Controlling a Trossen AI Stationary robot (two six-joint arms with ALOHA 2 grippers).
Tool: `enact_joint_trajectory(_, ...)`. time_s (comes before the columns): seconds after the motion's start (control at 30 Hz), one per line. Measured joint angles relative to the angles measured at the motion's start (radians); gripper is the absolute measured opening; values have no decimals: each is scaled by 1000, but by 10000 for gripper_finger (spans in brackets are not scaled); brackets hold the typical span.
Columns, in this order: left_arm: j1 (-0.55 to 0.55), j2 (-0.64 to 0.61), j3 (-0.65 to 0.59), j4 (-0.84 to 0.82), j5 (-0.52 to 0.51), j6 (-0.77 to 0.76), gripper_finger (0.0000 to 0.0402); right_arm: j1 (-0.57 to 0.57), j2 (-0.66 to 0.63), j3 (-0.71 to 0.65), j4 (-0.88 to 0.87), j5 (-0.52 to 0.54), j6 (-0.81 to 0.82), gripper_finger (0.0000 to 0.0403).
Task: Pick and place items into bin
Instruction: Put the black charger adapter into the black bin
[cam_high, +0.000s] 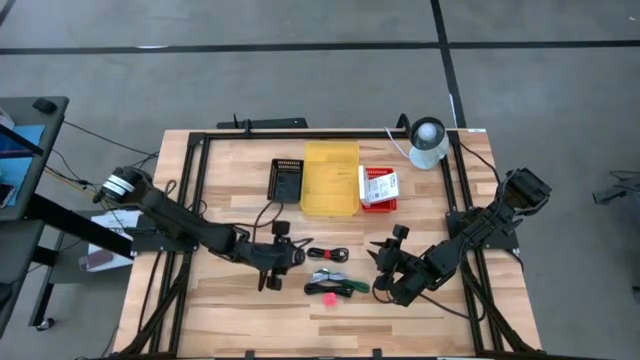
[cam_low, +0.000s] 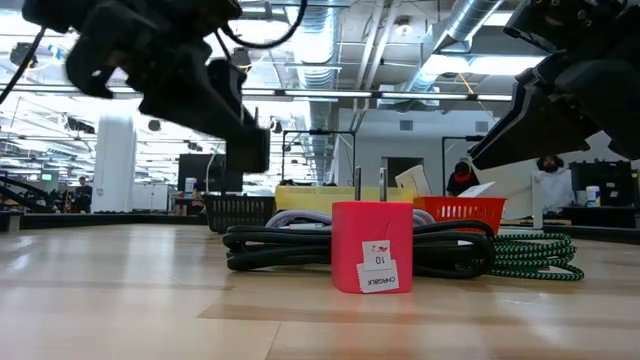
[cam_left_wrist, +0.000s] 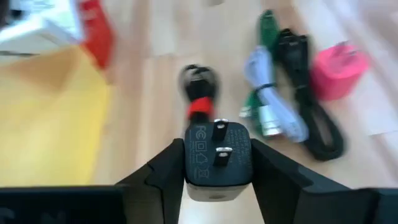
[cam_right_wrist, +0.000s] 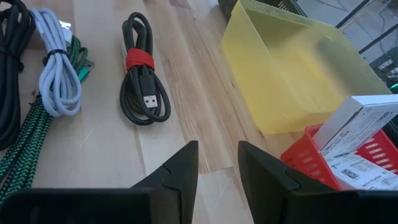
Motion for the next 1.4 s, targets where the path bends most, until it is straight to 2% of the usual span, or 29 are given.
enact_joint_trajectory(0.33, 47, -159, 0, -150, -316, 54, 158, 0, 0, 0, 1, 0, 0, 107)
enact_joint_trajectory(0.53, 154, -200, 0, -191, -363, 54, 142, 0, 0, 0, 7, 0, -1, 107)
enact_joint_trajectory(0.77, 337, -201, 0, -184, -341, 54, 159, 0, 0, 0, 12, 0, -1, 107)
enact_joint_trajectory(1.07, 558, -201, -1, -166, -143, 65, 150, 0, 0, 0, 12, 0, -2, 107)
enact_joint_trajectory(1.2, 618, -201, -1, -155, -64, 65, 161, 0, 0, 0, 12, 0, -2, 107)
enact_joint_trajectory(1.4, 661, -201, -1, -154, -16, 57, 162, 0, 0, 0, 12, 0, -2, 107)
